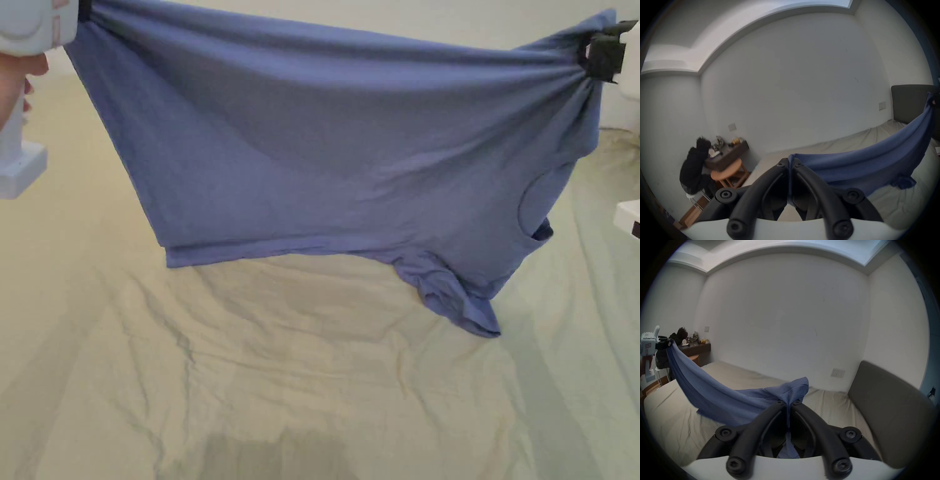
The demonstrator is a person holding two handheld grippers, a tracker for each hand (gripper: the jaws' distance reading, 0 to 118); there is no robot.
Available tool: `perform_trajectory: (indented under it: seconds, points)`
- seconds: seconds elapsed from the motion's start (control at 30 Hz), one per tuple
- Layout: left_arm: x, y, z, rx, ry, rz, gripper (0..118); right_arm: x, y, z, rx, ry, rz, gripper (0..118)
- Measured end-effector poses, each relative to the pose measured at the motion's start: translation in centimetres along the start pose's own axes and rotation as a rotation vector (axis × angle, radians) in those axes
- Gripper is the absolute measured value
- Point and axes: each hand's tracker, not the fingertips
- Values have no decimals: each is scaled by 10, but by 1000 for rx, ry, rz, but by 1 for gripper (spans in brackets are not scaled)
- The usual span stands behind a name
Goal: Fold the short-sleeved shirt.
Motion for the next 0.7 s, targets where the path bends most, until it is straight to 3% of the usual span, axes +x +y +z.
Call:
perform_trajectory:
  seconds: [0.2, 0.37, 0.5, 0.7]
  points:
    - [13, -149, 38, -228, -81, -45, 0, -39, -107, 31, -169, 78, -7, 4]
    - [23, -260, 112, -450, -136, -90, 0, -90, -204, 109, -319, 143, 33, 4]
    - [27, -308, 183, -579, -191, -165, 0, -112, -271, 165, -456, 181, 58, 4]
    - [25, -332, 279, -716, -288, -221, 0, -137, -327, 258, -686, 226, -43, 4]
